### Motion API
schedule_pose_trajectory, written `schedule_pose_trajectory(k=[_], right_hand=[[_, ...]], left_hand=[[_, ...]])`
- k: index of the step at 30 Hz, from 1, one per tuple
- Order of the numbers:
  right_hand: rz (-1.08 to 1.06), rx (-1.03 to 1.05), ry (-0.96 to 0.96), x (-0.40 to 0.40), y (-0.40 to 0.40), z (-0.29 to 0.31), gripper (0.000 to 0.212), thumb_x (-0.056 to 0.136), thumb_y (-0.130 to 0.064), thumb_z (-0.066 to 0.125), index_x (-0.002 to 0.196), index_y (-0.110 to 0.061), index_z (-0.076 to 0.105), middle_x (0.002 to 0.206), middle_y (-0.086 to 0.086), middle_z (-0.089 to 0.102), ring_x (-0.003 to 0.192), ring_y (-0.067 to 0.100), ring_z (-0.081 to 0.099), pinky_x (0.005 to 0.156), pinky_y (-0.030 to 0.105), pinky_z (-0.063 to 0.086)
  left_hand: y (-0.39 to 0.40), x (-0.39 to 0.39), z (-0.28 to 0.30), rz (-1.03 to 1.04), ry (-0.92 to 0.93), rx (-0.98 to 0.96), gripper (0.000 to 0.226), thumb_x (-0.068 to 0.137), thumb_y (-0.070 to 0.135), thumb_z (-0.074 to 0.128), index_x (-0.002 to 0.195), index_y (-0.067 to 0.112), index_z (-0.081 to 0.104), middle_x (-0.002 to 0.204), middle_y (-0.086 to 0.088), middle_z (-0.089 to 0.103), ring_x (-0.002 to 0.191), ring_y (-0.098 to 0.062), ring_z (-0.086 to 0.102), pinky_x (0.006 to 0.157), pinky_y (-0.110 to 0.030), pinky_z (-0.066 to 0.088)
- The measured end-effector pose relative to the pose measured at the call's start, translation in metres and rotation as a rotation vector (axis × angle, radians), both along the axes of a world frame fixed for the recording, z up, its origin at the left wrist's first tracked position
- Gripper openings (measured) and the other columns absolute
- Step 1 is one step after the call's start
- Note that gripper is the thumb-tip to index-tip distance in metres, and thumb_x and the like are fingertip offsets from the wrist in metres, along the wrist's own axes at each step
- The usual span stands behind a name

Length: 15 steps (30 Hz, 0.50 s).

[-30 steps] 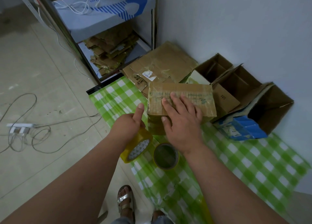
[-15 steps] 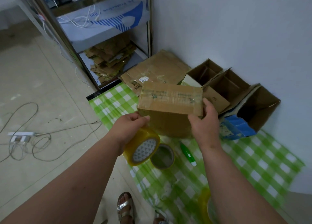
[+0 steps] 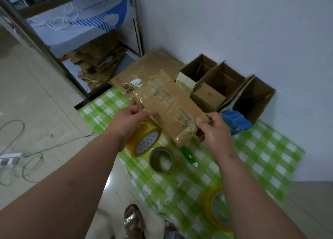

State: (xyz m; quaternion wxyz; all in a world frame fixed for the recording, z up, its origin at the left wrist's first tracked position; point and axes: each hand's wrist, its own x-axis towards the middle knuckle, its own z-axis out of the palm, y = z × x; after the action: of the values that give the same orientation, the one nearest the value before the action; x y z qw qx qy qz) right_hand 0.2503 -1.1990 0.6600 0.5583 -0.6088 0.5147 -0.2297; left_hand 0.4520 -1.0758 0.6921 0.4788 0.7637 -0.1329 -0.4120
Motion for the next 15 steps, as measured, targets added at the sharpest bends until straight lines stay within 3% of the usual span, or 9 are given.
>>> schedule_pose_trajectory(k=[2,4,6,9,13,15], right_hand=[[-0.097,0.003,-0.058,0.000,0.003,-0.001,0.007,0.093,-0.027,0.063,0.097,-0.023,0.058,0.088,0.004,0.068,0.058,0.010,0.064,0.051,0.023,0.051],[-0.156,0.034,-0.106,0.002,0.008,-0.001,0.011,0.095,-0.027,0.062,0.097,-0.017,0.058,0.079,0.006,0.069,0.055,0.016,0.065,0.051,0.027,0.052],[-0.166,0.069,-0.137,0.008,0.015,0.000,0.014,0.096,-0.030,0.060,0.098,-0.016,0.057,0.069,0.003,0.069,0.056,0.019,0.067,0.052,0.031,0.056],[-0.170,0.078,-0.132,0.016,0.028,-0.002,0.017,0.099,-0.034,0.055,0.100,-0.017,0.055,0.065,0.000,0.070,0.057,0.022,0.069,0.058,0.039,0.059],[-0.238,0.093,-0.158,0.022,0.042,-0.003,0.019,0.100,-0.034,0.053,0.102,-0.015,0.054,0.066,0.003,0.071,0.058,0.023,0.070,0.060,0.039,0.059],[-0.263,0.145,-0.187,0.026,0.046,-0.003,0.021,0.101,-0.032,0.052,0.106,-0.012,0.053,0.068,0.007,0.072,0.061,0.024,0.072,0.063,0.041,0.060]], left_hand=[[-0.002,0.001,0.002,0.010,0.012,-0.029,0.024,0.081,0.036,0.076,0.075,0.015,0.066,0.093,0.007,0.067,0.087,-0.029,0.061,0.073,-0.040,0.049],[-0.001,0.002,0.002,0.018,0.042,-0.042,0.028,0.082,0.036,0.076,0.083,0.010,0.067,0.086,0.014,0.065,0.085,-0.028,0.062,0.073,-0.041,0.051],[0.001,0.002,0.001,0.012,0.062,-0.043,0.023,0.082,0.037,0.076,0.072,0.018,0.069,0.091,0.013,0.069,0.082,-0.028,0.064,0.067,-0.036,0.053],[0.009,-0.002,0.002,-0.020,0.065,-0.016,0.026,0.082,0.040,0.075,0.062,0.024,0.068,0.079,0.009,0.071,0.071,-0.025,0.063,0.056,-0.029,0.050],[0.023,0.001,0.006,-0.028,0.071,0.008,0.023,0.079,0.041,0.077,0.070,0.023,0.068,0.096,-0.018,0.069,0.077,-0.033,0.064,0.064,-0.041,0.053],[0.029,0.005,0.008,-0.022,0.053,0.022,0.023,0.078,0.042,0.076,0.073,0.021,0.071,0.108,-0.014,0.070,0.089,-0.041,0.068,0.073,-0.051,0.057]])
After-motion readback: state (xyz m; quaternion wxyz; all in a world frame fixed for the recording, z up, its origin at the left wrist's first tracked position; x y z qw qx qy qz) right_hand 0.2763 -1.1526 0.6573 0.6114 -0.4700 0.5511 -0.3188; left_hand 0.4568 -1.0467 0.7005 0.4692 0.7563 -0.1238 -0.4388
